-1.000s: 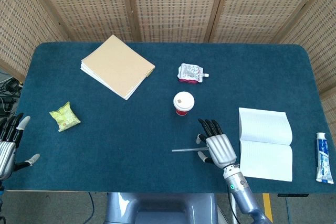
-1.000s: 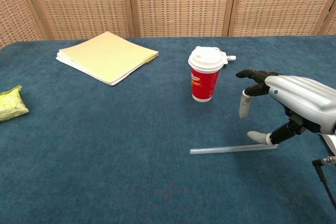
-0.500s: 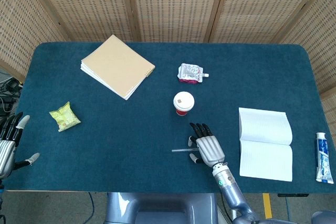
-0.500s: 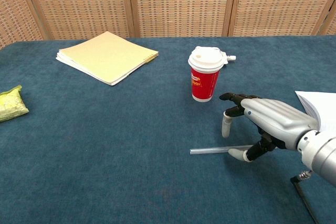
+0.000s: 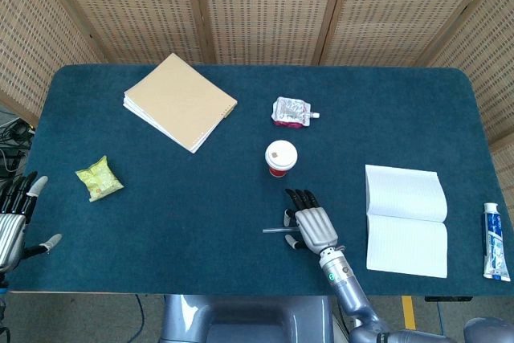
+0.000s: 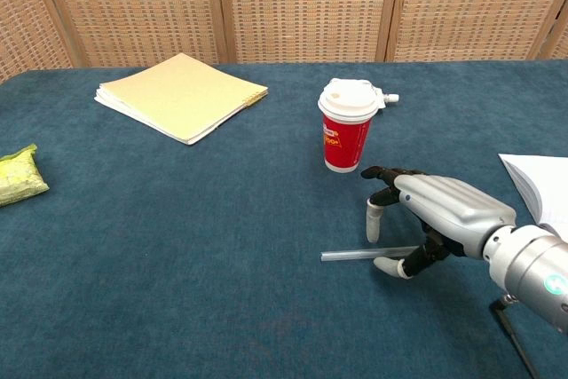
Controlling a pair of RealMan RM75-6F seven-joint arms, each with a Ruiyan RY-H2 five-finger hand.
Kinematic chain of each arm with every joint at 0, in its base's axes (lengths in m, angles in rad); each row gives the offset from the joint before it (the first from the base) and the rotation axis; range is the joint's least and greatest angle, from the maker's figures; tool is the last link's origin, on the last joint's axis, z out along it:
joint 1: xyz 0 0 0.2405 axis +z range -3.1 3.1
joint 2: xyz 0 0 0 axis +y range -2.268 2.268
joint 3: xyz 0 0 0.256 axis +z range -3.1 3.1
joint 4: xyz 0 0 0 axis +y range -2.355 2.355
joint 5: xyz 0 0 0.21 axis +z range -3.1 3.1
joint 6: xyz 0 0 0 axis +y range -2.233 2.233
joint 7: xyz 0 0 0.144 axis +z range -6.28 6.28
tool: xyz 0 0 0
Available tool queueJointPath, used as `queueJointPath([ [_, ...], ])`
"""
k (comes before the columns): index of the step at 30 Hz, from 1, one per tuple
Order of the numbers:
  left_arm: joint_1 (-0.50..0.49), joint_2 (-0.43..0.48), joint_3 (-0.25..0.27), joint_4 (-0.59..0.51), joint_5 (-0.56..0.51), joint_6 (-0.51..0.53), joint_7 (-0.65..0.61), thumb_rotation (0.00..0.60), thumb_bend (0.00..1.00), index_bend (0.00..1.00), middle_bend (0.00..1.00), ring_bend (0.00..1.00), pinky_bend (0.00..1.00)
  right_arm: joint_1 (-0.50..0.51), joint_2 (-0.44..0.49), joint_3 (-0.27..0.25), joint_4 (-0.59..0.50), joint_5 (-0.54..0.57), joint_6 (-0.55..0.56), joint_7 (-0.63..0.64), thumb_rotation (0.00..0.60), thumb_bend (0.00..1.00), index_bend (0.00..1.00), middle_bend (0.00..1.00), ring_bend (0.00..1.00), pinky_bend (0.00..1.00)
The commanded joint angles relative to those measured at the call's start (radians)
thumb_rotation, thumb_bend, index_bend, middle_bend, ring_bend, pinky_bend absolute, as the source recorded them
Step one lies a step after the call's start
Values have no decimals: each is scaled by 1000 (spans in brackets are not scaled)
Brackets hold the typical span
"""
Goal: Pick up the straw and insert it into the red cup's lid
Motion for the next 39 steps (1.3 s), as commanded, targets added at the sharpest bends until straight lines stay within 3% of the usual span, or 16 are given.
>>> queueJointPath([
  [1, -1, -2, 1, -2, 2, 0, 5, 600, 46, 0, 0, 0, 0, 10, -6, 5, 11, 14, -14, 0, 600, 496, 540, 133, 0, 0],
  [31, -6, -4, 3, 0, -6, -11, 9, 600, 46, 0, 0, 0, 0, 37, -4, -7, 14, 77, -35, -31, 600, 613, 566, 150, 0, 0],
  [39, -7, -5, 2, 5, -7, -10, 1, 600, 46, 0, 0, 0, 0, 25, 69, 5, -75, 35, 4, 42, 600, 607, 561, 148, 0, 0],
])
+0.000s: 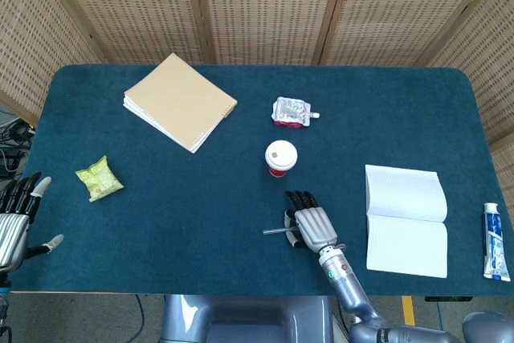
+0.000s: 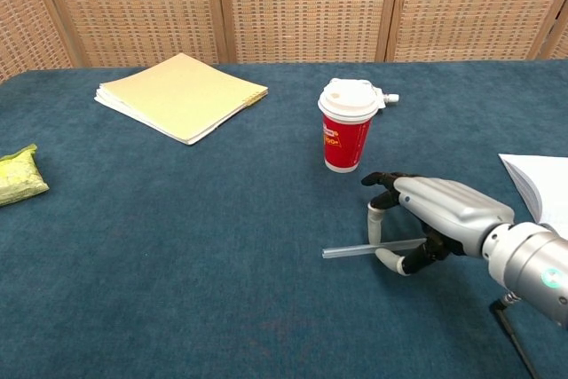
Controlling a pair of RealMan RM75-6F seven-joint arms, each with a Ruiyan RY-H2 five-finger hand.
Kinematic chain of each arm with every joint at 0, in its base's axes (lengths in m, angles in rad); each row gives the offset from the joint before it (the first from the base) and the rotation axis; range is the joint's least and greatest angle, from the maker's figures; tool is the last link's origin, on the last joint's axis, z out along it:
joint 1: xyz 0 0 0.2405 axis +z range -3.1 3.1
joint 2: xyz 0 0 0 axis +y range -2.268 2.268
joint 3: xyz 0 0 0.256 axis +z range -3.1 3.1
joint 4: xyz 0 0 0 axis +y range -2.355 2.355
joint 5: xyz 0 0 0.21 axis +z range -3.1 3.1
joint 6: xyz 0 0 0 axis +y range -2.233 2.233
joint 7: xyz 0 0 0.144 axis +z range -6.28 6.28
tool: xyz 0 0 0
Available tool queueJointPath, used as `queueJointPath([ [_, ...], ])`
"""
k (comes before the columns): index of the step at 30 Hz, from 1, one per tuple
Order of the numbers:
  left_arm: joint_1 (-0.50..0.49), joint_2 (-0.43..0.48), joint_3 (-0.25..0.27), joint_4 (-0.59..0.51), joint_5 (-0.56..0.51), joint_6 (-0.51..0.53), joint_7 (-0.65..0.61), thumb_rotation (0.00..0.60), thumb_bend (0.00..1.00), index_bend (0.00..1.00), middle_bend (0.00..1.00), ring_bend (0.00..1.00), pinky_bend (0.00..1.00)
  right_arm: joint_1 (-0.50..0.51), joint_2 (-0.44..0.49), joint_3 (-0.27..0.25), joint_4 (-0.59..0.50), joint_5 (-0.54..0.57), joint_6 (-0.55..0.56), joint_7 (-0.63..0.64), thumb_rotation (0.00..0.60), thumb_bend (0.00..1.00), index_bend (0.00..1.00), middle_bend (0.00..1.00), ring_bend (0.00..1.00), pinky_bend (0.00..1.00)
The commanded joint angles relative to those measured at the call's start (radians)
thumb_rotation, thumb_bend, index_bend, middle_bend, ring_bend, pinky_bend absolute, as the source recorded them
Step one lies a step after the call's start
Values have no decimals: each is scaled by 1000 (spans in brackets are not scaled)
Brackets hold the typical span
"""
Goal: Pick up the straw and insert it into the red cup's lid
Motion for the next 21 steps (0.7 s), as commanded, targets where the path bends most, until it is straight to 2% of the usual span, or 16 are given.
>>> queueJointPath([
  [1, 0, 0, -1, 2, -1, -1, -2, 600, 46, 0, 0, 0, 0, -9, 59, 17, -68, -31, 26, 64, 600, 607, 560, 148, 0, 0],
  [8, -1, -1, -2, 4, -1, 1, -9, 600, 46, 0, 0, 0, 0, -33, 212, 132, -242, -86, 99, 345, 600, 606, 558, 146, 0, 0],
  [12, -3, -2, -5, 8, -7, -1, -21, 600, 46, 0, 0, 0, 0, -36, 284, 226, -320, -80, 103, 589, 600, 605, 563, 153, 0, 0],
  [17, -11, -6, -9, 14, -18, -20, -23, 600, 46, 0, 0, 0, 0, -22, 363, 370, -425, 37, 2, 969, 600, 604, 567, 155, 0, 0],
  [19, -13, -8, -10, 15, -21, -24, -23, 600, 46, 0, 0, 0, 0, -8, 384, 419, -427, 78, -41, 1067, 600, 608, 572, 157, 0, 0],
  [21, -16, -9, -11, 18, -24, -30, -25, 600, 46, 0, 0, 0, 0, 11, 387, 448, -410, 105, -64, 1105, 600, 609, 577, 158, 0, 0],
])
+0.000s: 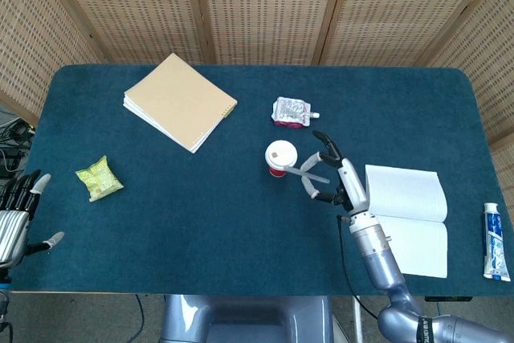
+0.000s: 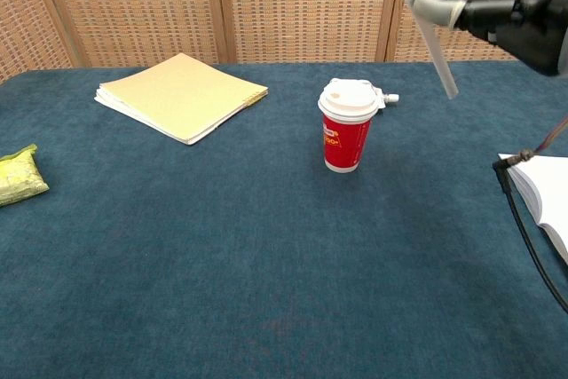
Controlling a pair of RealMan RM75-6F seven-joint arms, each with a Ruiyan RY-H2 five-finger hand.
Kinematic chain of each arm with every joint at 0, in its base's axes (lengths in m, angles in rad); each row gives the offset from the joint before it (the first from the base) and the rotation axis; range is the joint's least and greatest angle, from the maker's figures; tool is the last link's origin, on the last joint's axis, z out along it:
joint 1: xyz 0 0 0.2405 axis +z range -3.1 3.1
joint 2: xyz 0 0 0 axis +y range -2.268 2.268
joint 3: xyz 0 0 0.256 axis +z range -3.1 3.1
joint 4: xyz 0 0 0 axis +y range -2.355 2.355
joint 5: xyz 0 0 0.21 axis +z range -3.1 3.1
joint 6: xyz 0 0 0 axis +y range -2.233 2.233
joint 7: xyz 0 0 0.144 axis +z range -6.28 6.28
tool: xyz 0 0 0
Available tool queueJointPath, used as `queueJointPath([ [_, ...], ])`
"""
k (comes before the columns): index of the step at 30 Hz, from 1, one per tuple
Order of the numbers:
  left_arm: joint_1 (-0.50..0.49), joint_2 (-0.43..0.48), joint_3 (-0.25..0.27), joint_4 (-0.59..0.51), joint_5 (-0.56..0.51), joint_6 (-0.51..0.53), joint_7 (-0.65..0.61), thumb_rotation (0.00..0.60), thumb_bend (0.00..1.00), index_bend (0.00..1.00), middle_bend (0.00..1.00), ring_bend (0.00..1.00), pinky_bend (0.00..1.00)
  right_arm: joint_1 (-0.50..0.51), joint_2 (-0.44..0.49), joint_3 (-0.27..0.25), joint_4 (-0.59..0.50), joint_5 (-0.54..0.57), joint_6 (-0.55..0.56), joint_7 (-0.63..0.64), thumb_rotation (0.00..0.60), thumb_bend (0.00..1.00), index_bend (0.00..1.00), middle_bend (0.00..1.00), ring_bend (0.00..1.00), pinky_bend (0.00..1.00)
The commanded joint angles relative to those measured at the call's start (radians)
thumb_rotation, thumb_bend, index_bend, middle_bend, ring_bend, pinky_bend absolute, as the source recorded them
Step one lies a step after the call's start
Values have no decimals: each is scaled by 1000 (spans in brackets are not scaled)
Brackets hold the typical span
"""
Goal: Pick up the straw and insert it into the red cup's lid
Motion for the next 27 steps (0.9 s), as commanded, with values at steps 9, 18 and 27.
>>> queueJointPath([
  [9, -27, -24, -9, 25, -14, -39, 7, 600, 46, 0, 0, 0, 0, 120, 32, 238, 49, 198, -190, 421, 600, 603, 590, 165, 0, 0],
  [18, -44, -55, -25, 58, -32, -52, 18, 600, 46, 0, 0, 0, 0, 186, -27, 263, 153, 213, -223, 490, 600, 601, 599, 170, 0, 0],
  [27, -64, -76, -30, 81, -51, -86, 31, 600, 46, 0, 0, 0, 0, 229, -86, 240, 223, 201, -233, 505, 600, 601, 600, 173, 0, 0],
])
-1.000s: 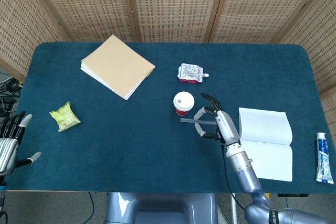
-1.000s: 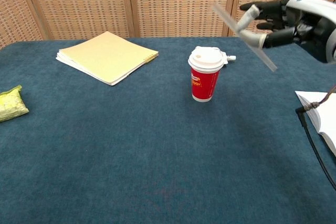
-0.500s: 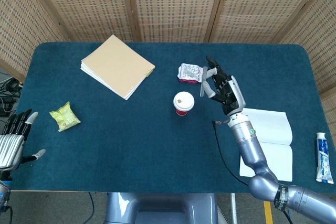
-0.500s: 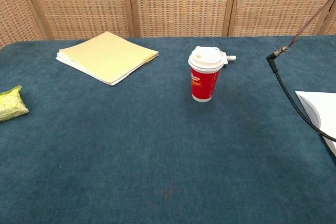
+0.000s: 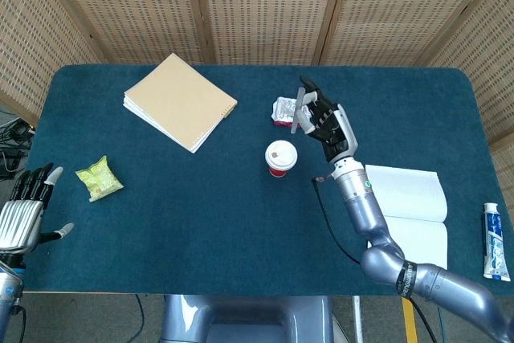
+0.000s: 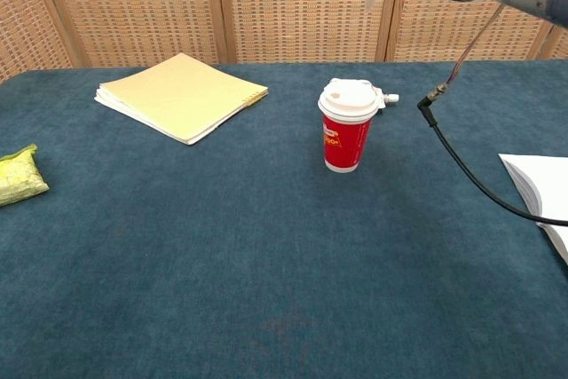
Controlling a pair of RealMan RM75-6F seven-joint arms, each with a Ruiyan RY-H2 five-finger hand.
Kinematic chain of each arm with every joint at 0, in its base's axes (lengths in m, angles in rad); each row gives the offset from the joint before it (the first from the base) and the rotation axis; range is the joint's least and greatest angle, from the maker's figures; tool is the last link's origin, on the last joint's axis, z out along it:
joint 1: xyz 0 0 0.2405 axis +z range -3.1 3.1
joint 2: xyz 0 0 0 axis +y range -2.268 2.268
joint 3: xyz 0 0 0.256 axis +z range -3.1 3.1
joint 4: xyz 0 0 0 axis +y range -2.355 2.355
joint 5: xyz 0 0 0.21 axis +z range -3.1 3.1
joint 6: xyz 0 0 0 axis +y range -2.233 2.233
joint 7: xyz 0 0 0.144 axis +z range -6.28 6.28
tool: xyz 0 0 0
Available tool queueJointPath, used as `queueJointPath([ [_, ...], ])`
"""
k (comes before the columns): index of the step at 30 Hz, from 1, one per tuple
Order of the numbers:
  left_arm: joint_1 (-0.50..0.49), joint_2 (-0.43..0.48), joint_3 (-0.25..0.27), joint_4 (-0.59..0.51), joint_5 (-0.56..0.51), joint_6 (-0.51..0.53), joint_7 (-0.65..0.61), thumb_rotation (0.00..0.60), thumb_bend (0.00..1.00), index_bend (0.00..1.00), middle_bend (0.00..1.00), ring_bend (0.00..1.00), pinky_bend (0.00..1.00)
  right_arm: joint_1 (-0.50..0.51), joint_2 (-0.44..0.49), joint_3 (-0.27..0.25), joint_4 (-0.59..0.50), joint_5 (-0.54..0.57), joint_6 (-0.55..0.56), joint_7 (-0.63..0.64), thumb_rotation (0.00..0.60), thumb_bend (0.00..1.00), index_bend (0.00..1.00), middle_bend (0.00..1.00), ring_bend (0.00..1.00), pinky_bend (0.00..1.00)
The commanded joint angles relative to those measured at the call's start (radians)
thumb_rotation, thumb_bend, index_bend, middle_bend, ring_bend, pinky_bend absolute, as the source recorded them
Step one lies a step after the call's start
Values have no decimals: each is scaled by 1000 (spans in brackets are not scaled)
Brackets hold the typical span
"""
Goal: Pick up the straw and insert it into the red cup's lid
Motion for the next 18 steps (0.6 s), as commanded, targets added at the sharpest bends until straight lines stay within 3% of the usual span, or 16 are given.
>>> queueJointPath([
  [1, -7, -6, 0, 7, -1, -8, 8, 600, 46, 0, 0, 0, 0, 12, -20, -16, 19, -10, -1, -1, 600, 601, 601, 173, 0, 0],
  [18, -27, -25, 0, 36, -24, -46, 5, 600, 46, 0, 0, 0, 0, 53, -125, -73, 167, -11, -50, 33, 600, 601, 605, 175, 0, 0],
])
